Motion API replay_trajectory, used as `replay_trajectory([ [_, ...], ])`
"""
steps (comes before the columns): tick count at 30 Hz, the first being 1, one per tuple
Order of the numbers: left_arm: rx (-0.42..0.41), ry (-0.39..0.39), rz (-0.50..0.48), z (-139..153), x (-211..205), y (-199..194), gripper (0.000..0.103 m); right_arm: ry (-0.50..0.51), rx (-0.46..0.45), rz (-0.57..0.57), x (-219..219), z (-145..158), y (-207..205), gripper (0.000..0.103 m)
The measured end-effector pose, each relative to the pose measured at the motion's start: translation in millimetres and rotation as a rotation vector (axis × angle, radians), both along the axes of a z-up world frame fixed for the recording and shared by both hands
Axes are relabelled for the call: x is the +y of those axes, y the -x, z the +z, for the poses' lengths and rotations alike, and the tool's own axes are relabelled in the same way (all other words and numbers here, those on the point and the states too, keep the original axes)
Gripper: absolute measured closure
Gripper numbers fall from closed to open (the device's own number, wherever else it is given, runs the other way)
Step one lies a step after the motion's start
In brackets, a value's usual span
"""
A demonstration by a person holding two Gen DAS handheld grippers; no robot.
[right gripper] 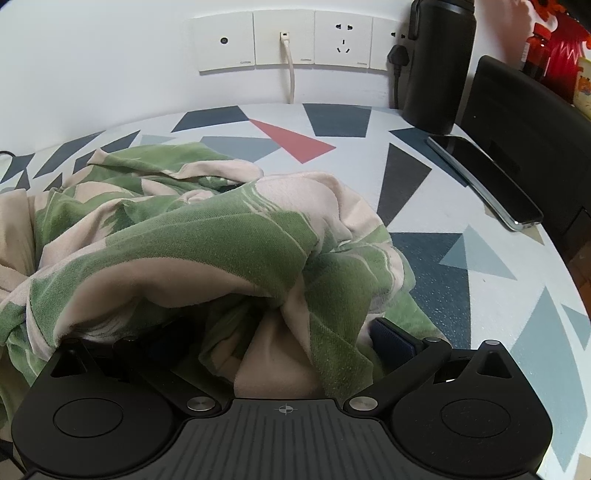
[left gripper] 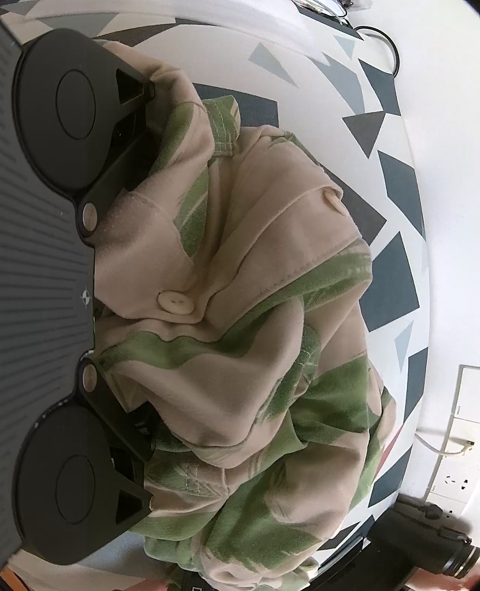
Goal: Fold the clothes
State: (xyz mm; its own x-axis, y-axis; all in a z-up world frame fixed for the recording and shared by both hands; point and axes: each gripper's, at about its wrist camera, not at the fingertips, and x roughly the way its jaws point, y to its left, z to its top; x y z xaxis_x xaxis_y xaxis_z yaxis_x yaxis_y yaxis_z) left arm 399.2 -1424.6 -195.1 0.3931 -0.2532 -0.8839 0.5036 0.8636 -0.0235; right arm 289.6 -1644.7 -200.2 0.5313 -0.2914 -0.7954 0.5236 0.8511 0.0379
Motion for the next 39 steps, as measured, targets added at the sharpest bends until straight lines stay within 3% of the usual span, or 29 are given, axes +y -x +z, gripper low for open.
replay_trajectory([
  [18, -0.038, 0.030, -0.013, -1.1, 4.4, 7.2, 0.000, -0.021, -0.006, 0.051, -0.2, 2.9, 12.7, 0.001],
  [28, -0.045, 0.034, 0.012, -0.5, 4.0, 8.1, 0.000, -0.009, -0.028, 0.025, 5.2, 1.5, 19.5, 0.001],
  [39, 0.005, -0.004, -0.001, 1.8, -1.3, 0.8, 0.000, -0.046, 0.064, 0.021, 0.6, 6.0, 3.5, 0.001],
])
